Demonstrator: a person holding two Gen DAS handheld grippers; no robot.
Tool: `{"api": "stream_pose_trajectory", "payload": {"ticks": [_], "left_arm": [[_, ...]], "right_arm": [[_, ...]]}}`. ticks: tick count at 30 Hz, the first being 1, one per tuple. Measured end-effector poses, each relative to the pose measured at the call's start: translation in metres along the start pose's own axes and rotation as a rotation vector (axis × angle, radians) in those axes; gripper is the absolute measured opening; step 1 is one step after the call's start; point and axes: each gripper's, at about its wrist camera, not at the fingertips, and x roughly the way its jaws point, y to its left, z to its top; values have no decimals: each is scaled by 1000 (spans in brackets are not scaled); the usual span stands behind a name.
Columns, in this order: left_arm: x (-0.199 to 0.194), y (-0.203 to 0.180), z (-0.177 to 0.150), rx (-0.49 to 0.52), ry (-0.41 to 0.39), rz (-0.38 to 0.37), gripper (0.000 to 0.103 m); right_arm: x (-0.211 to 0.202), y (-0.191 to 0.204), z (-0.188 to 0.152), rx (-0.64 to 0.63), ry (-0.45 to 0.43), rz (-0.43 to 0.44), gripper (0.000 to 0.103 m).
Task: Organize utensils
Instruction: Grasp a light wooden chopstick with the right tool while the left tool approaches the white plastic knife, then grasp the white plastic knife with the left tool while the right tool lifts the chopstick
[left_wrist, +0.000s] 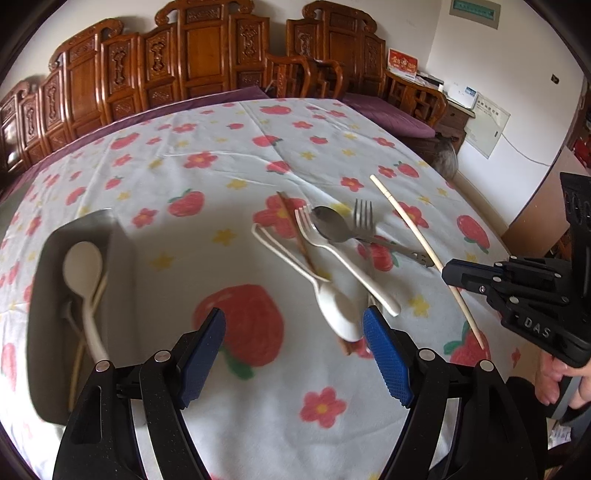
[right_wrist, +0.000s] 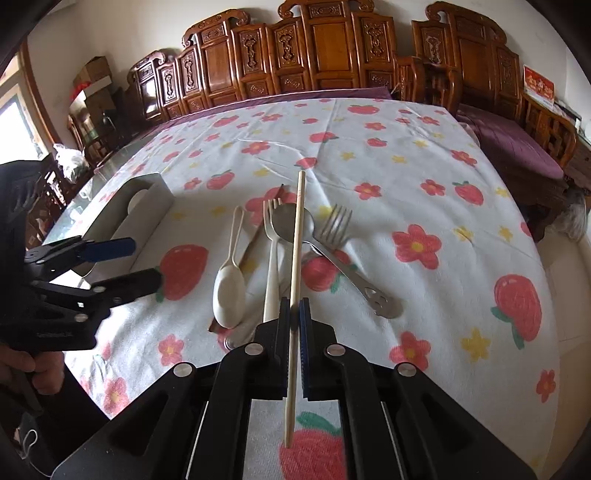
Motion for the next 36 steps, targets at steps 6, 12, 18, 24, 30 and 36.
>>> {"api": "stream_pose_trajectory", "payload": {"ticks": [6,12,18,24,30,36], "left_arm": [[33,-7,6,-16,42,-25,73],[58,-8,6,-44,86,-63,63],[69,-11,6,-68,113,-107,49],[71,-14,7,-91,128,-149,28],[61,-18,7,-71,120,-144,5],[46,-22,4,-31,104,-119,5]], "right_arm": [[4,-8,-3,16,13,3,6],[8,-12,-5,27,25,10,6],[12,-16,-5,40,31,15,6],[12,-17,-5,43,34,17,6],[12,-12,-5,36,34,24,6],[8,-8,-4,24,27,30,6]]}}
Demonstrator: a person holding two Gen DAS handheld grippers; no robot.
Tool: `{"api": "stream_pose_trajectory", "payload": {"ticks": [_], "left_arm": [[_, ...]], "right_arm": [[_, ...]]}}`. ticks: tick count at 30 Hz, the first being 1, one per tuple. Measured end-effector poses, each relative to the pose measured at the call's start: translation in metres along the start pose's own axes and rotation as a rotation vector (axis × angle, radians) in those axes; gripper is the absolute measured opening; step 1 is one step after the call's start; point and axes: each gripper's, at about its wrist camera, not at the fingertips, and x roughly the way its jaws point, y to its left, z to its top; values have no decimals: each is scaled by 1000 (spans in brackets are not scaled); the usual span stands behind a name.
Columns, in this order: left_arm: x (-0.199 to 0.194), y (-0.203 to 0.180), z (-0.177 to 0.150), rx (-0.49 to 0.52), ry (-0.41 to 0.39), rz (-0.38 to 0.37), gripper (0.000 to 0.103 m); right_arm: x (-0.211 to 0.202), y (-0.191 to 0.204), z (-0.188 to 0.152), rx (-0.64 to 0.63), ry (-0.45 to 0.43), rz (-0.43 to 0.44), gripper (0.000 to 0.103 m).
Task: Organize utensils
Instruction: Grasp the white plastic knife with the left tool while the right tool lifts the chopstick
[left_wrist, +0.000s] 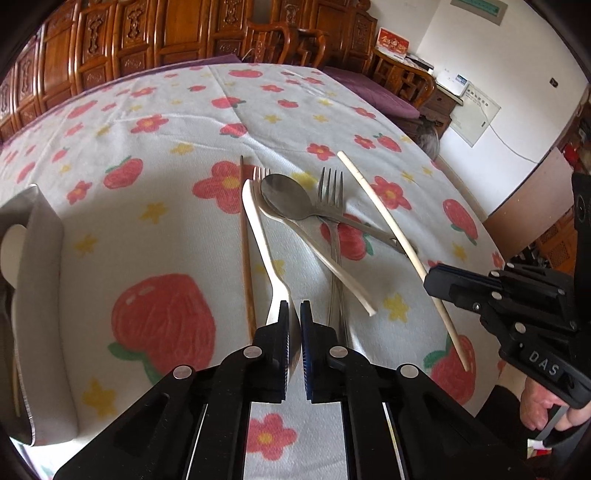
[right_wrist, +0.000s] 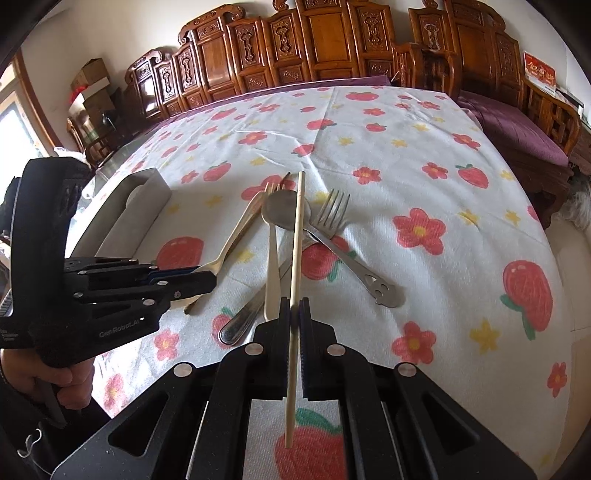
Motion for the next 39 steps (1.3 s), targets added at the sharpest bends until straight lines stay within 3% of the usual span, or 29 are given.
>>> {"api": "stream_pose_trajectory", "payload": {"ticks": [12,32,39], "left_arm": [[-41,-7,-5,55,-54,65,5],[-97,29,-11,27,-118,112,5],[-124,50,-20,26,-137,151,5]], "right_arm": [[-14,16,5,-29,-32,19,6],[-31,80,9,-153,-52,59,6],[-32,93,14,-139,-55,61,6]]}}
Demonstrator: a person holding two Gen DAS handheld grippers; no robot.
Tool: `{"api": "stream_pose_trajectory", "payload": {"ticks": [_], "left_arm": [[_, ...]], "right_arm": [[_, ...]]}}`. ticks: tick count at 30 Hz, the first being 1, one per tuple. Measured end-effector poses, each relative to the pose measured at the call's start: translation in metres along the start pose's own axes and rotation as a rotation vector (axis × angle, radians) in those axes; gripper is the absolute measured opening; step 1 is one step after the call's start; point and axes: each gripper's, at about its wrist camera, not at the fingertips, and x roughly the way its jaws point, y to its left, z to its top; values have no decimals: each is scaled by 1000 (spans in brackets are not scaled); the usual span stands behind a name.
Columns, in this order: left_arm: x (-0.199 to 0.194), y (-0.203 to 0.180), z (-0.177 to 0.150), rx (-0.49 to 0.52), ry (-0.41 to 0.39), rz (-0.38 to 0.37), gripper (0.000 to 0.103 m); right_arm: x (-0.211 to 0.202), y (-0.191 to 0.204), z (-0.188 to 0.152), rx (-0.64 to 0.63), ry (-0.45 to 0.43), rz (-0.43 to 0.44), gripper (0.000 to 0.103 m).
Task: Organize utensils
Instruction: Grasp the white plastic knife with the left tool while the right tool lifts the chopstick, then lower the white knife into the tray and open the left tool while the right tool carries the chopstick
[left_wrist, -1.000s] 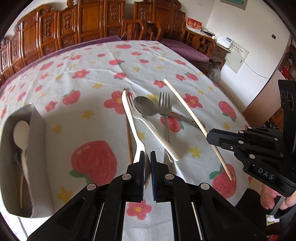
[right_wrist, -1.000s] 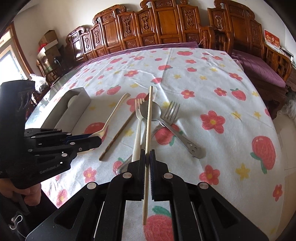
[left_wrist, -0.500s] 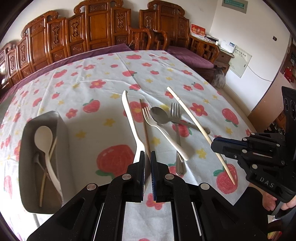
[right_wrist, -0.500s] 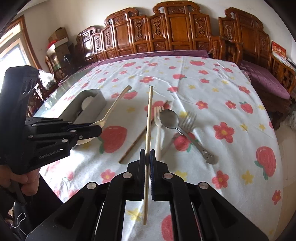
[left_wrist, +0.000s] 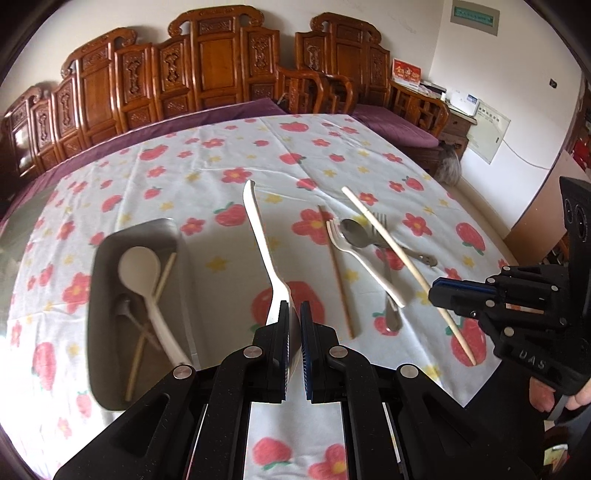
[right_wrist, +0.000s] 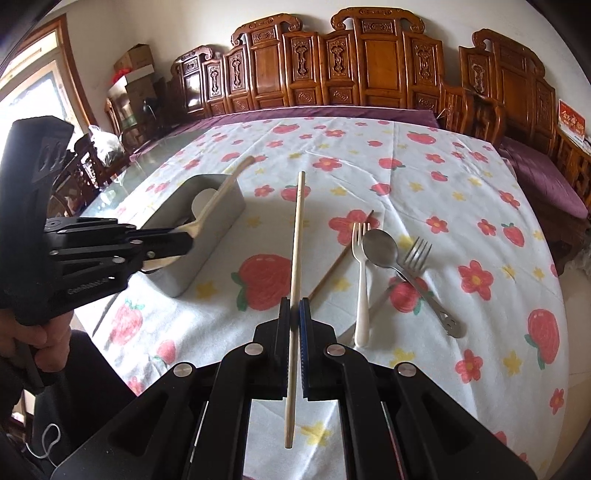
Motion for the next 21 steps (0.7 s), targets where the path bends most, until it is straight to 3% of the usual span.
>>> {"api": "stream_pose_trajectory", "payload": {"ticks": [9,21], "left_arm": [[-22,46,-3,-43,-9,59,5],[11,112,-23,-149,18,110,5]], "right_arm": [[1,21,13,-19,-10,7,6],[36,46,21,-45,29,35,6]]}}
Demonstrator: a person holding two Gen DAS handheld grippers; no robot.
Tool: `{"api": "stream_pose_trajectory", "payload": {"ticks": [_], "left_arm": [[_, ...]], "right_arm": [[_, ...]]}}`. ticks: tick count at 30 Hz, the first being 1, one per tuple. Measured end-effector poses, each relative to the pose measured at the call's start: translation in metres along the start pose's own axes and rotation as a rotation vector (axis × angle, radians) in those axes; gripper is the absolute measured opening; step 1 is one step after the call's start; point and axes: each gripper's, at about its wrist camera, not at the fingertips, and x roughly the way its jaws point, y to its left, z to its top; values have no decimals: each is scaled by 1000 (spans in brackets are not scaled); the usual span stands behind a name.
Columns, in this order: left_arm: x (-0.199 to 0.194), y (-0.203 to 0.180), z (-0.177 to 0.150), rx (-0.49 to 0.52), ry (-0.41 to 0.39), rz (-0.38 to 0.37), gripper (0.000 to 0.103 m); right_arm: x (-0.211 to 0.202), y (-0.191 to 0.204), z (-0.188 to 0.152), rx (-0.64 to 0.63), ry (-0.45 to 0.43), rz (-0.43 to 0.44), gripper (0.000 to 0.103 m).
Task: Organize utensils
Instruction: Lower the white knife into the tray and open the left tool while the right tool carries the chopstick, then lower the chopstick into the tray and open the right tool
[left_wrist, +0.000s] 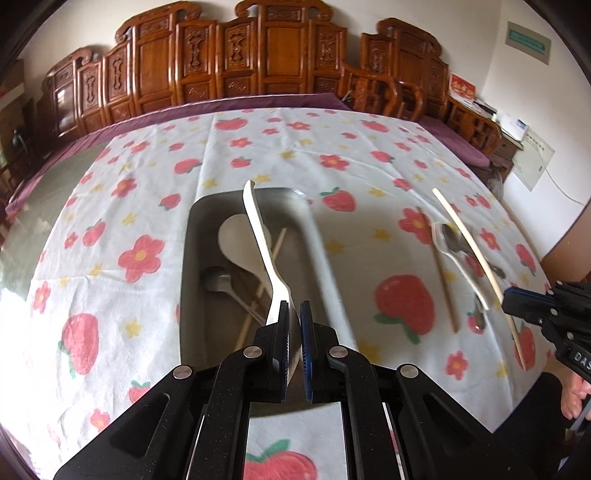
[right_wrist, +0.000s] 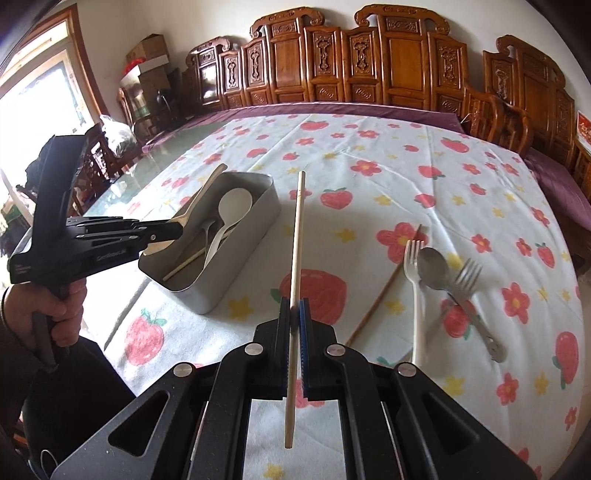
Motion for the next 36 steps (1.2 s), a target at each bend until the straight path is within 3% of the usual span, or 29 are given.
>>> {"api": "stream_pose_trajectory", "payload": {"ticks": [5,17,20,25,36], "left_arm": [[11,11,-5,-35,-12,-6,5],[14,16,-13,-8,-18,18,6],[13,19,-11,-18,-24,12,16],[-2,29,-8,-44,-57,-6,18],[-33,55,-4,-40,-136,82,22]], "right_arm": [[13,4,3,7,7,1,6],[37,21,18,-10,36,6,6],[41,29,21,-22,43,8,6],[46,39,27,-34,50,14,6],[67,70,56,-43,48,55,6]]}}
